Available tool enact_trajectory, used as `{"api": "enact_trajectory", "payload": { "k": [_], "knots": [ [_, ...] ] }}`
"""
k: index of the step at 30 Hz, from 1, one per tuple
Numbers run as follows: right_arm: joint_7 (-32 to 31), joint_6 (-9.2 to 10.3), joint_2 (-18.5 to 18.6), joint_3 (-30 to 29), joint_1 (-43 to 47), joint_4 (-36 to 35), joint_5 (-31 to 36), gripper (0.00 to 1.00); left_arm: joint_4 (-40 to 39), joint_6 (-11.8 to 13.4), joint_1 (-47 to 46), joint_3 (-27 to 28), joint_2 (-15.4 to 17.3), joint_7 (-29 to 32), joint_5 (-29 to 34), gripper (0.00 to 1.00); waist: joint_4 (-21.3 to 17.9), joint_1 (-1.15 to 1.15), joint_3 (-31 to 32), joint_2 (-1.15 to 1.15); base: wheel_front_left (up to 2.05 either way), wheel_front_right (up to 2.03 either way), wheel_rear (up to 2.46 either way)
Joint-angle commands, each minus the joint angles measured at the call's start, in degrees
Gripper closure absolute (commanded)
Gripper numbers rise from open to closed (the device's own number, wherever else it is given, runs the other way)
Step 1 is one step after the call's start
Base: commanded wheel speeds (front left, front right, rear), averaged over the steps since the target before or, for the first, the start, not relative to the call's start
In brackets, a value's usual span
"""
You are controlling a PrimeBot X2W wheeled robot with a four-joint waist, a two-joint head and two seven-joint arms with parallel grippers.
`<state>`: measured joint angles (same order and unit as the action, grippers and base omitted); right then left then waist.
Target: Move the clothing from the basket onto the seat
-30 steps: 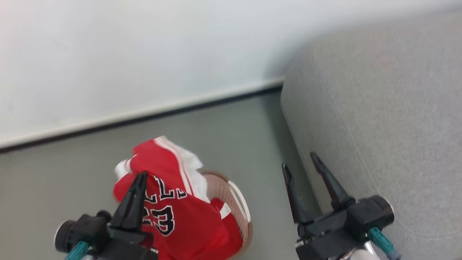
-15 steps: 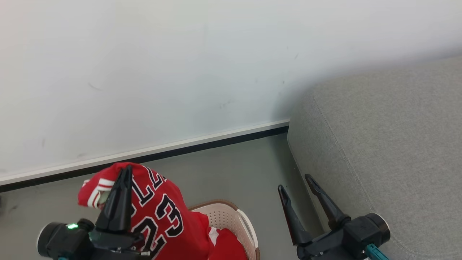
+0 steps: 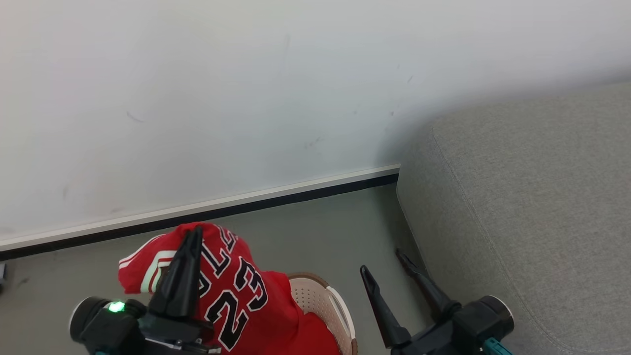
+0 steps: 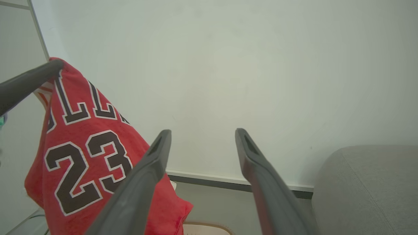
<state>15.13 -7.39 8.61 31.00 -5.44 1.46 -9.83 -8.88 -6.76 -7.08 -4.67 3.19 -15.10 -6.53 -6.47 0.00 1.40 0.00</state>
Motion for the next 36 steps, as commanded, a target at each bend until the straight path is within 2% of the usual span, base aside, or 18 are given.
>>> {"api": "enact_trajectory", "payload": {
  "k": [1, 9, 16, 24, 36],
  "knots": [
    [0.04, -0.20, 0.40, 0.44, -0.61, 0.34, -0.54, 0.00, -0.28, -0.14, -0.37, -0.32, -0.08, -0.08, 0.39, 1.00, -0.03, 0.00, -0.02, 0.00, 0.00, 0.00, 0.00],
    [0.04, -0.20, 2.05, 7.81, -5.74, 2.93, -2.94, 0.00, -0.29, -0.64, -3.80, -5.04, 0.51, -0.08, 0.40, 1.00, -0.36, 0.00, -0.45, 0.00, 0.00, 0.00, 0.00],
    [0.04, -0.20, 3.42, 15.64, -11.44, 7.19, -9.43, 0.00, 0.26, -0.69, -7.26, -10.70, 1.34, -0.08, -0.48, 1.00, -0.48, 0.00, -0.76, 0.00, 0.00, 0.00, 0.00],
    [0.04, -0.20, 3.11, 20.10, -14.97, 12.82, -12.91, 0.00, -0.84, -0.70, -9.97, -17.46, 1.49, -0.09, -1.81, 1.00, -0.33, 0.00, -0.63, 0.00, 0.00, 0.00, 0.00],
    [0.04, -0.20, 2.06, 20.89, -16.94, 15.45, -13.22, 0.00, -0.44, -0.71, -10.79, -23.12, 1.72, -0.08, -2.85, 1.00, -0.47, 0.00, -0.09, 0.00, 0.00, 0.00, 0.00]
  ]
}}
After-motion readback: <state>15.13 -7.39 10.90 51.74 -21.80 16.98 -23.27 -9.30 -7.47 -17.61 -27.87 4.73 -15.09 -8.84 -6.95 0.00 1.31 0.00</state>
